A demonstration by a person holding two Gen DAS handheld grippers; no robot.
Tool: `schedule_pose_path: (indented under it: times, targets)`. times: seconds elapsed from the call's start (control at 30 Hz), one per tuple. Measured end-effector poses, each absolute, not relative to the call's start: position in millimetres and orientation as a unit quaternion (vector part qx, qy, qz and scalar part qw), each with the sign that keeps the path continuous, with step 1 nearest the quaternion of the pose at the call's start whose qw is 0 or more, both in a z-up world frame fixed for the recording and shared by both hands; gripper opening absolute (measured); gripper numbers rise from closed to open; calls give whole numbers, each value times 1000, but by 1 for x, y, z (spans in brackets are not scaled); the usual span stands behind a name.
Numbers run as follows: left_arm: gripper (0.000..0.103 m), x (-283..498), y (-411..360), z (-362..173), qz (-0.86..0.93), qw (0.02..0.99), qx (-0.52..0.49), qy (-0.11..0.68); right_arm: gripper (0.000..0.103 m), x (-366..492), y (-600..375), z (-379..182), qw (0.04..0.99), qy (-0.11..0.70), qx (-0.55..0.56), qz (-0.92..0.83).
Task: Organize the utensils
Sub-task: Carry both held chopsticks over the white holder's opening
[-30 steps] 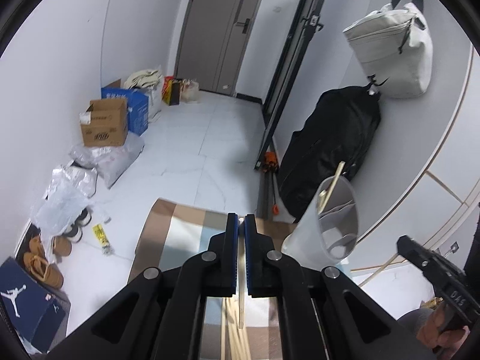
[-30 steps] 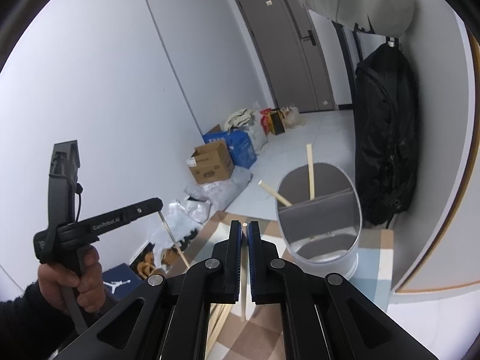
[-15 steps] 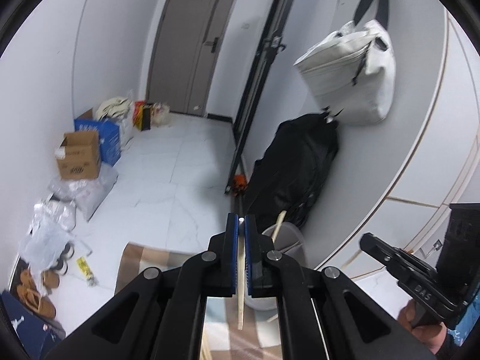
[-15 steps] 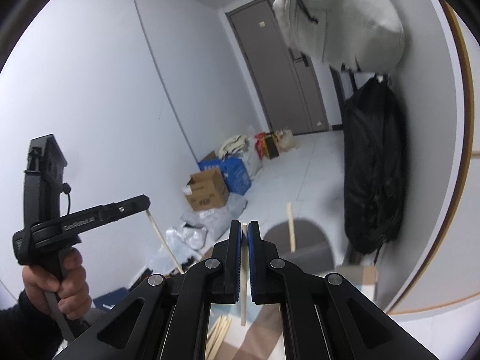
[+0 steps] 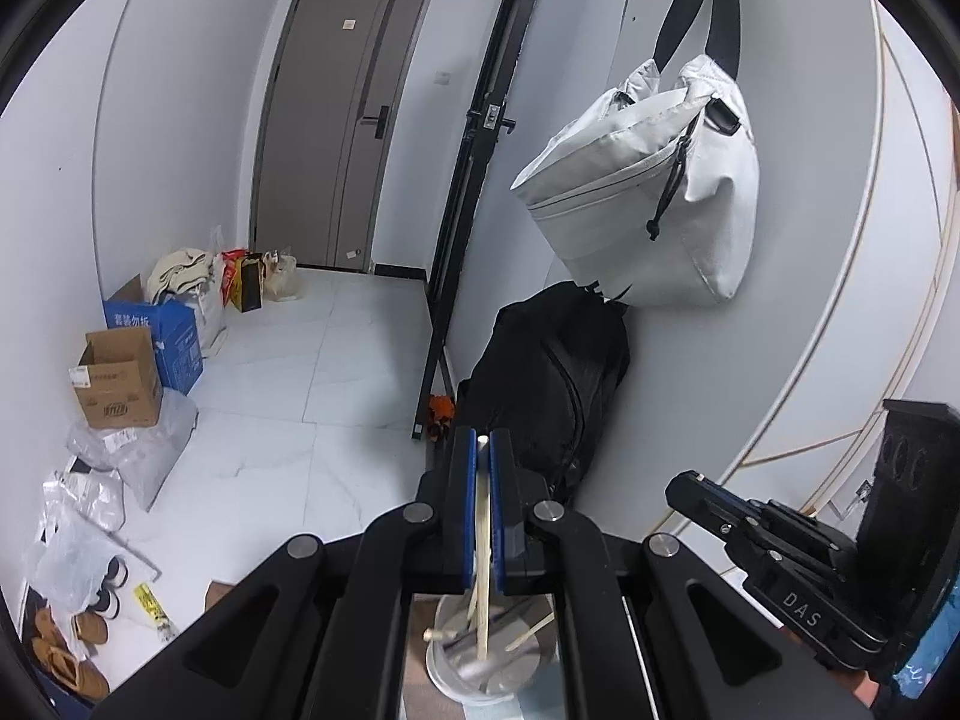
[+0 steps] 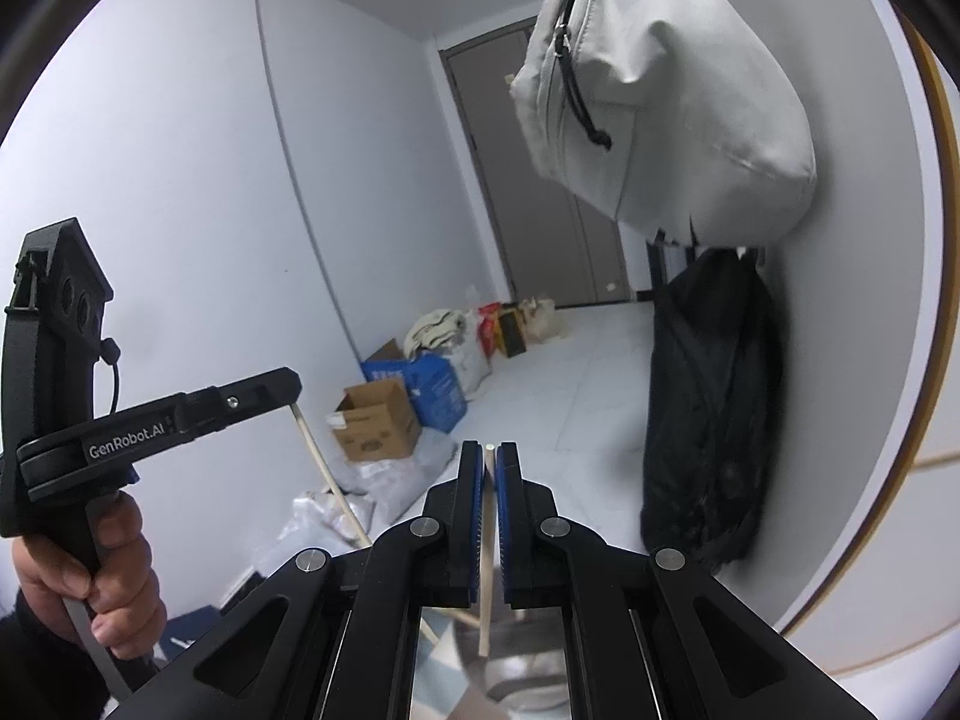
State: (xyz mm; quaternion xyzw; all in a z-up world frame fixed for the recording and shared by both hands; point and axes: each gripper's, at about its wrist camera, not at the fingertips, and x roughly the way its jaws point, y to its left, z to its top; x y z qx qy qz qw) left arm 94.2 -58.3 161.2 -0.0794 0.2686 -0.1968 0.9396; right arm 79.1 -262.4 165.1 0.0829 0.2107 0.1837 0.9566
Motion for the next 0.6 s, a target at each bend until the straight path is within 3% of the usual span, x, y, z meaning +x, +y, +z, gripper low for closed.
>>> schedule_pose_path:
  times: [0.6]
  targets:
    - [0,141,-72,114,-178,933,-71,304,4,135,-262,138,955,236,58,173]
